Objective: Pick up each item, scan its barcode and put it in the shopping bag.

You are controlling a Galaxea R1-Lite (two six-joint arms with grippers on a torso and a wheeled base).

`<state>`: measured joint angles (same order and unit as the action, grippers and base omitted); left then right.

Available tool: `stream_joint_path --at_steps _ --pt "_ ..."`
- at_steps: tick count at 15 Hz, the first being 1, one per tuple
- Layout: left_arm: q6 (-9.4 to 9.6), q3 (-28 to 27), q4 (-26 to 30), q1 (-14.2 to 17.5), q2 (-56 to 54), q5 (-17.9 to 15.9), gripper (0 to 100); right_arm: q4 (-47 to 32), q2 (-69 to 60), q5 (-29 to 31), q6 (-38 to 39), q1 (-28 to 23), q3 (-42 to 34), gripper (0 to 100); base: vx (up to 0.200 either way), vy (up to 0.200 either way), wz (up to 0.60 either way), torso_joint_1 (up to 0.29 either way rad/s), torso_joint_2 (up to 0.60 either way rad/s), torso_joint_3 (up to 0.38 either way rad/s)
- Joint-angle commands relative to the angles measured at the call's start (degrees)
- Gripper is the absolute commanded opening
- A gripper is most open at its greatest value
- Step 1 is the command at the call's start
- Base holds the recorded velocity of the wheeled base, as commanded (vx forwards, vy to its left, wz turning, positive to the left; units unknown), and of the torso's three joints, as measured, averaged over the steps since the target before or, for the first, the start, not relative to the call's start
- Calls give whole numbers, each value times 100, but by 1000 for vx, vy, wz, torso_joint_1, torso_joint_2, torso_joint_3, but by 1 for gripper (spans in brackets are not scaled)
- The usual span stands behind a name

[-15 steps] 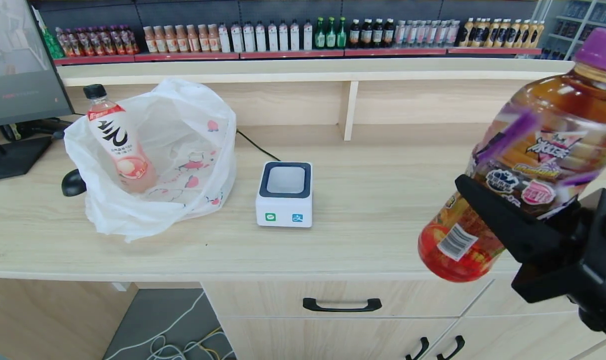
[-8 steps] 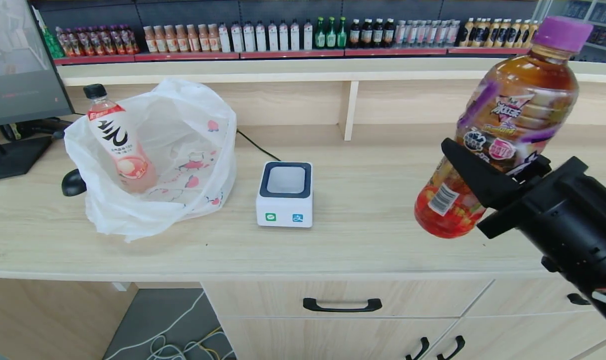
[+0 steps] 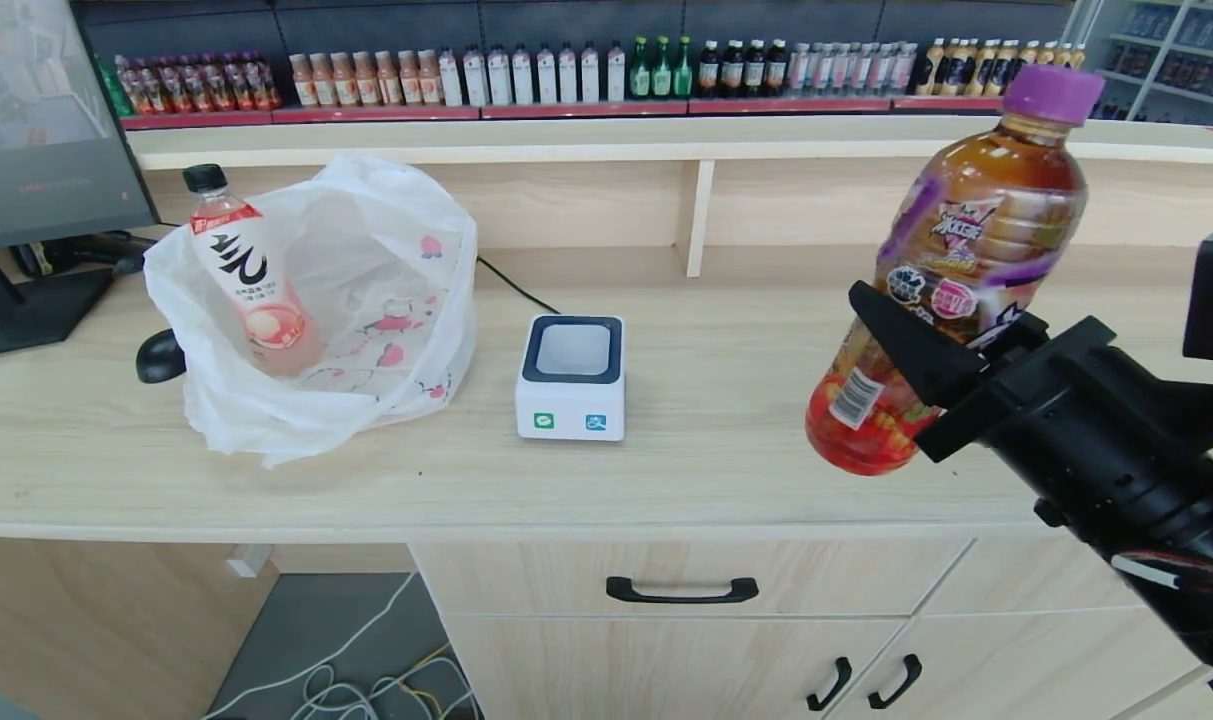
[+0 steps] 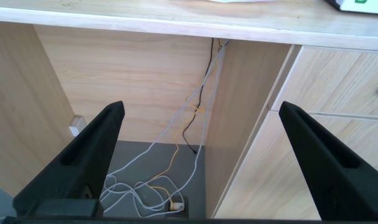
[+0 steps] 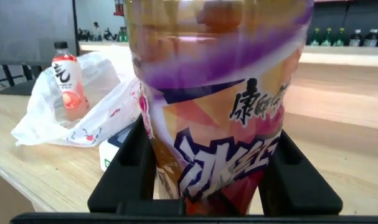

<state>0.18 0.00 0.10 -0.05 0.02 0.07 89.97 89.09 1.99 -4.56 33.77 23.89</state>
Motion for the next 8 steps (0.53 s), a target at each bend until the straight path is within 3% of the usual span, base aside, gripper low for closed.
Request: stream_joint_path --at_steps 1,8 --pt "-27 0 -1 5 -2 1 100 3 38 3 -10 -11 -43 0 0 0 0 0 0 0" --pt "-45 0 -1 5 -2 1 100 3 21 3 -10 -151 -60 0 0 200 0 9 2 4"
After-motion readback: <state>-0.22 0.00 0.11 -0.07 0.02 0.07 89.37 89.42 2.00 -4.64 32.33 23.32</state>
